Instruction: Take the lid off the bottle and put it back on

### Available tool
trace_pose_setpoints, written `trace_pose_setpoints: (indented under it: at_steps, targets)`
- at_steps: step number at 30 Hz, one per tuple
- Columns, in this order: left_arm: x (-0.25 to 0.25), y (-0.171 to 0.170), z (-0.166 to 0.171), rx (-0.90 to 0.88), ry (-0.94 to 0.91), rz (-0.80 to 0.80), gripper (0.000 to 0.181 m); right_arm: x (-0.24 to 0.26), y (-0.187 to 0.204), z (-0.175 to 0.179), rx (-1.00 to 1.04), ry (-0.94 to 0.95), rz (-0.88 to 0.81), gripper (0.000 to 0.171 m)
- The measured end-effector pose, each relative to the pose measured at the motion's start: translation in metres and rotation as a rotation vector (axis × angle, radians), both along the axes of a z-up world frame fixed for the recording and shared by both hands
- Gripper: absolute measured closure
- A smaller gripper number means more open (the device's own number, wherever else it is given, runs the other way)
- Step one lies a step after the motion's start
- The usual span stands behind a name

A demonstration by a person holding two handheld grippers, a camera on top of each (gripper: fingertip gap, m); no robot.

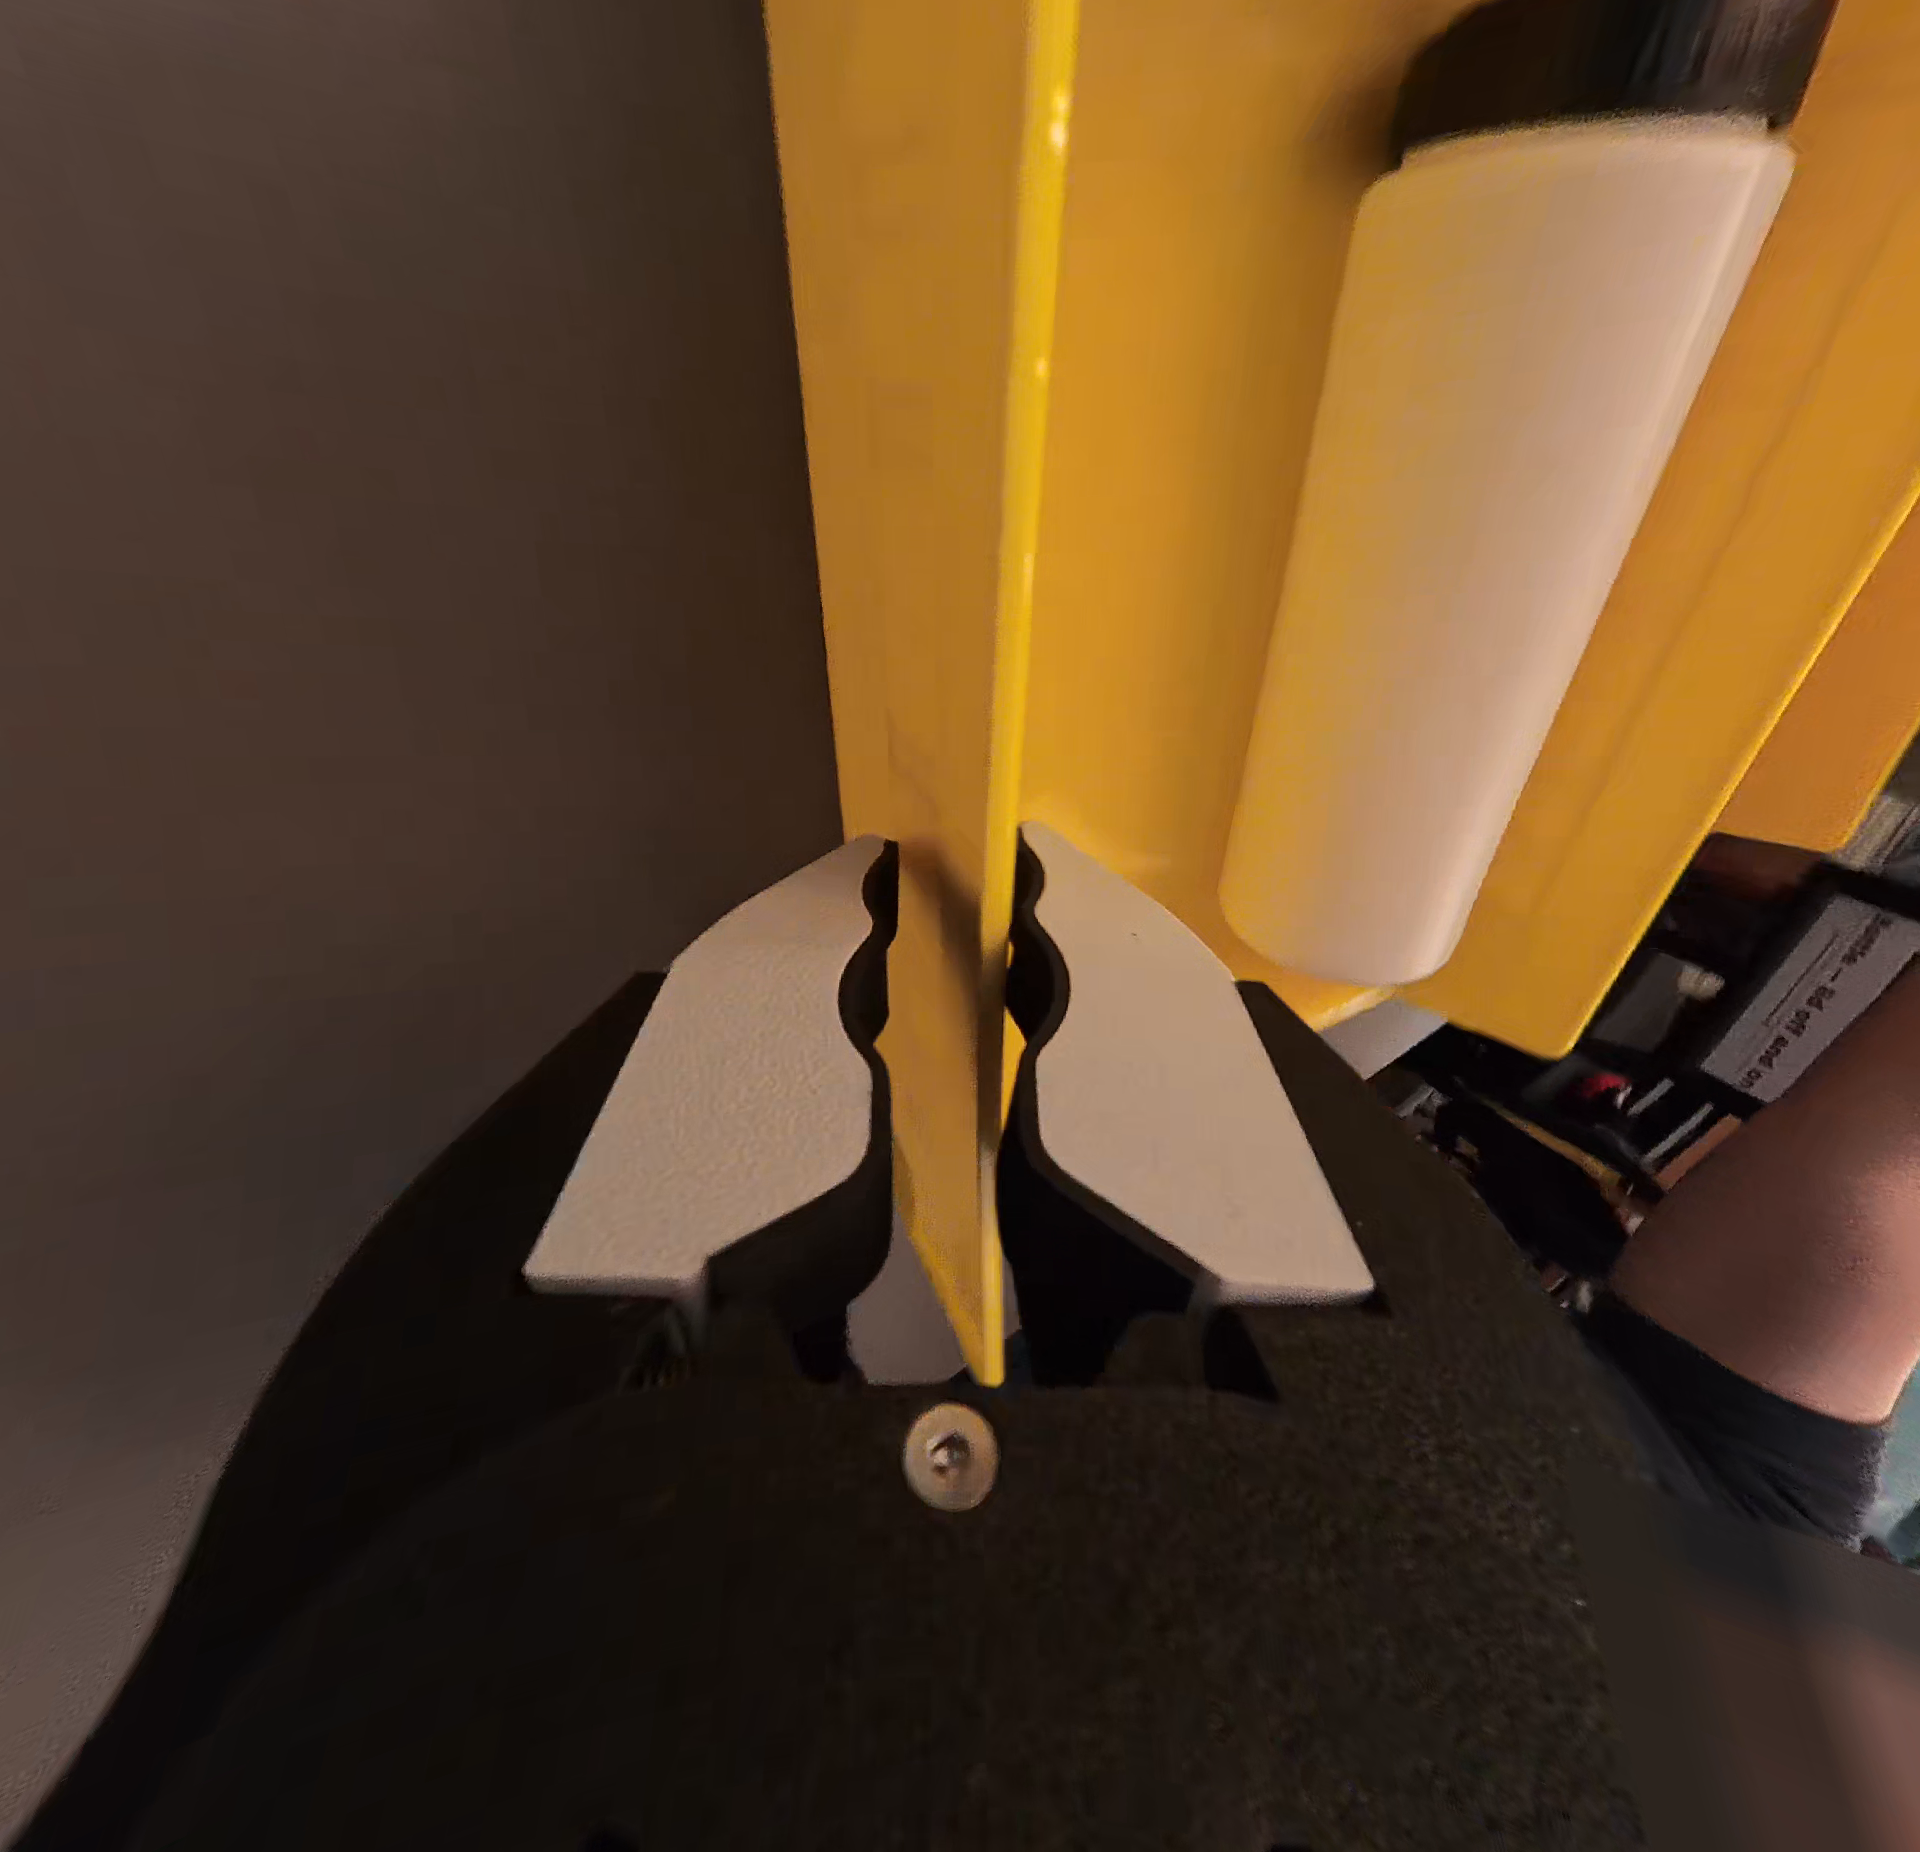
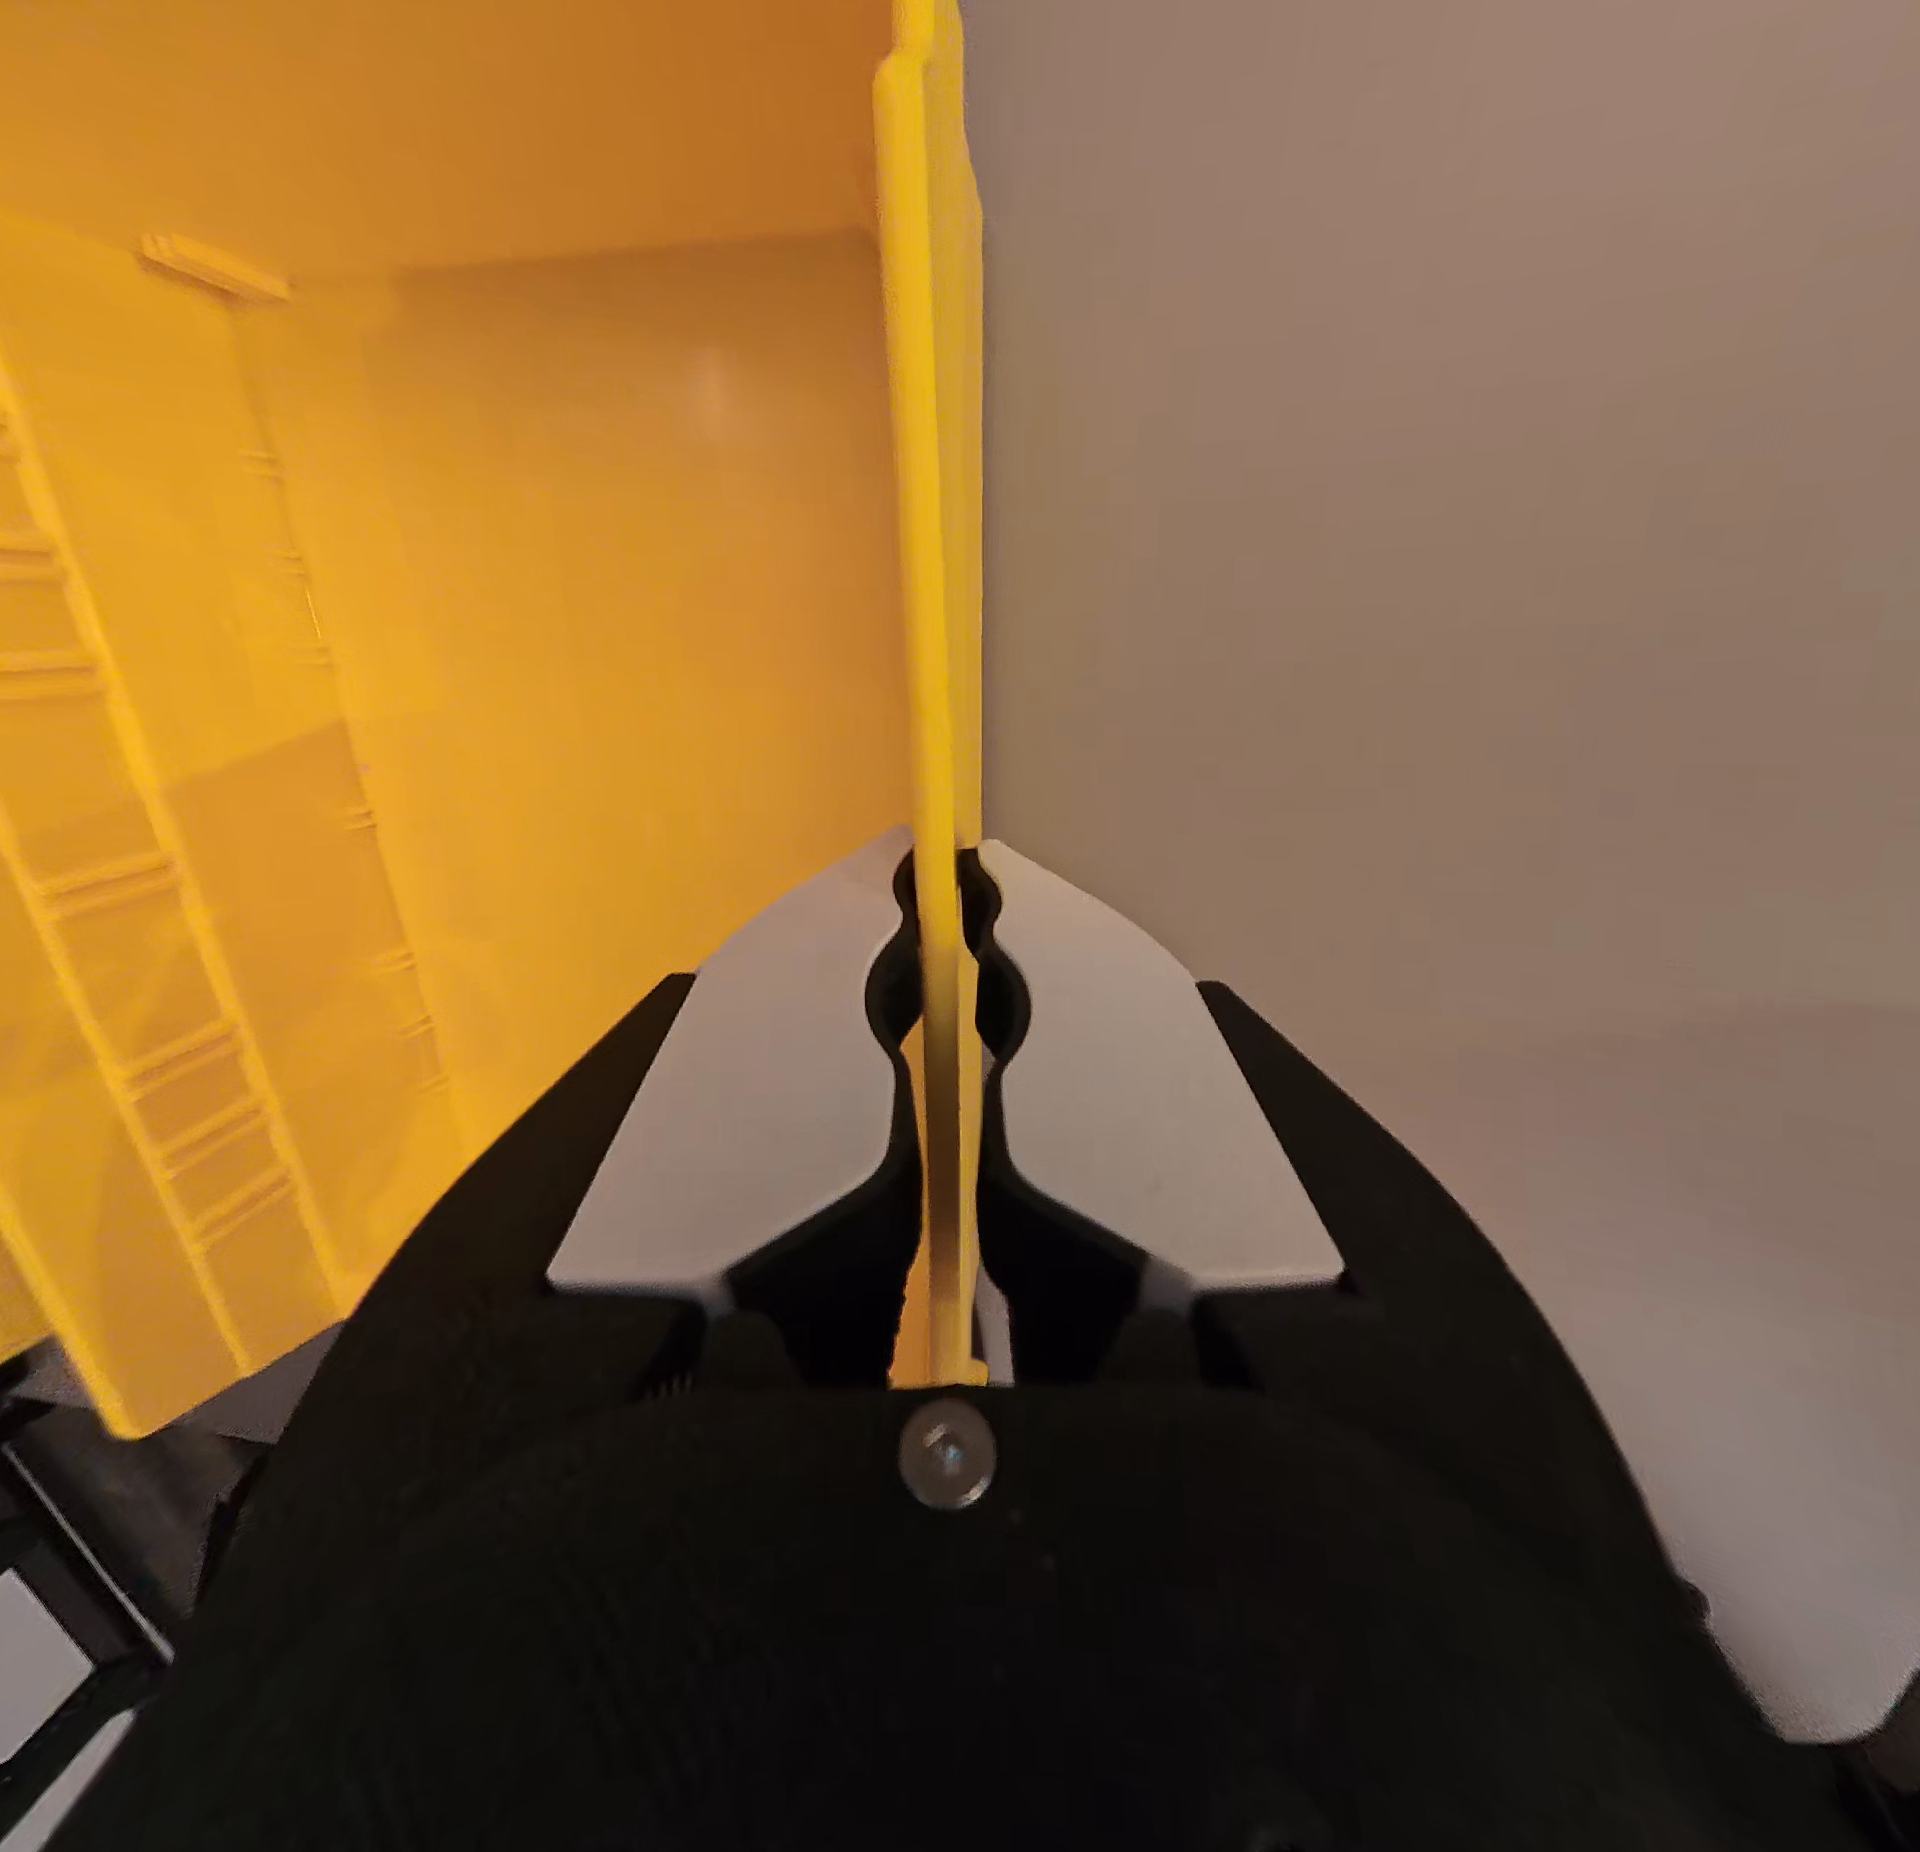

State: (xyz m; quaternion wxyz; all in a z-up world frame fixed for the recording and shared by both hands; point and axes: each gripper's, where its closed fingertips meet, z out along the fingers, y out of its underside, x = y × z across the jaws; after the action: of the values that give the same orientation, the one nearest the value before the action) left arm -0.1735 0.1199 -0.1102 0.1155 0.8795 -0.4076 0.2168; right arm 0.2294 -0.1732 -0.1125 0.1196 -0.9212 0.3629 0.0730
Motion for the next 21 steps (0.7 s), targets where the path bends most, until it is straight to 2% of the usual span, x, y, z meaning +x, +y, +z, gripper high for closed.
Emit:
trace_pose_setpoints:
  at_steps: [8, 16, 21]
  targets:
    - [-0.098, 0.071, 0.001, 0.034, -0.013, 0.181, 0.164, 0.015, 0.018, -0.004, 0.02, -0.007, 0.006, 0.165]
    - [-0.169, 0.121, 0.001, 0.139, 0.018, 0.19, 0.168, 0.039, 0.012, -0.005, 0.016, -0.008, 0.033, 0.165]
    - [-0.205, 0.149, 0.0, 0.196, 0.056, 0.187, 0.172, 0.051, 0.002, -0.005, 0.011, -0.044, 0.114, 0.166]
